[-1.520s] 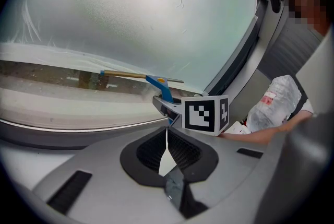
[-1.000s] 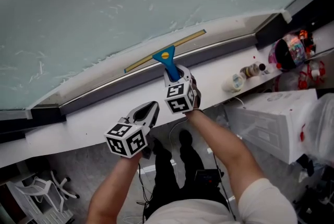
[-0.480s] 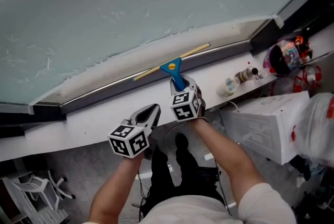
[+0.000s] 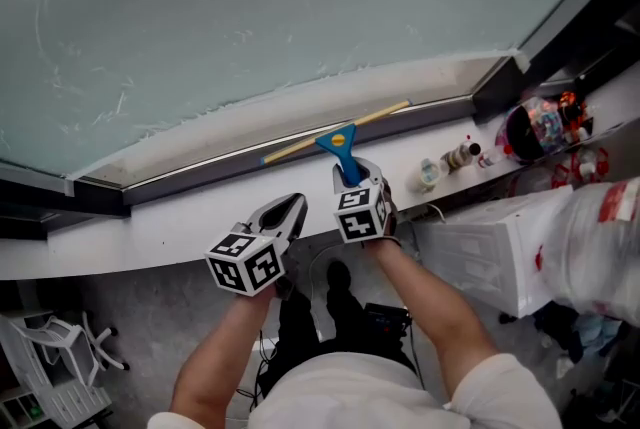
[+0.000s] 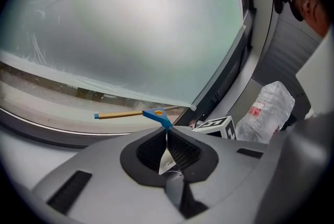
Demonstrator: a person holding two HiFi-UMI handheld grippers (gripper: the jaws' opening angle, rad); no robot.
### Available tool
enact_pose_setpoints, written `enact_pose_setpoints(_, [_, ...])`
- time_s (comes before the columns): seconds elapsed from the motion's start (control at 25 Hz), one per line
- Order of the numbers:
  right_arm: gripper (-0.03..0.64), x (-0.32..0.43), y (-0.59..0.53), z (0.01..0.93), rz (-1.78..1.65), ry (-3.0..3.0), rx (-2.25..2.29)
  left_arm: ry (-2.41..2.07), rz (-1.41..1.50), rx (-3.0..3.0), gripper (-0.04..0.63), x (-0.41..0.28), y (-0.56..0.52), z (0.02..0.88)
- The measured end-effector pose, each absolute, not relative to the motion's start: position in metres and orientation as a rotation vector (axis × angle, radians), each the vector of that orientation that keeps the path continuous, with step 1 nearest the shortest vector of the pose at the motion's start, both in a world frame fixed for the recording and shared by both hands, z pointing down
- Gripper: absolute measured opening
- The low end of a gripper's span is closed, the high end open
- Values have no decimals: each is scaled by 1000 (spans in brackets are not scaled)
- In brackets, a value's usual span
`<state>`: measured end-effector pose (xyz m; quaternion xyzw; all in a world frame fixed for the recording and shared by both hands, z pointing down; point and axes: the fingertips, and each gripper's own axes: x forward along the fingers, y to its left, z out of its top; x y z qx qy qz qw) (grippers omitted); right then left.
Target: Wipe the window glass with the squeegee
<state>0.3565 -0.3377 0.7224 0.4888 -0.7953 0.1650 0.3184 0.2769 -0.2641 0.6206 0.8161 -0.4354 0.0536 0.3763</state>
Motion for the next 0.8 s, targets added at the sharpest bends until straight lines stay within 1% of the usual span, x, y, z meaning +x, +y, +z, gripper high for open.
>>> enact_pose_setpoints(0.24, [126, 362, -317, 703, 432, -2107, 1268, -1169, 94, 2085, 34, 273, -246, 598])
enact_pose_setpoints(0.48, [126, 362, -305, 676, 360, -2131, 1258, -1221, 64, 2089, 34, 255, -229, 578])
enact_pose_setpoints(0.8, [126, 367, -287, 654, 348, -2096, 1304, -1222, 20, 2124, 34, 230, -211, 553])
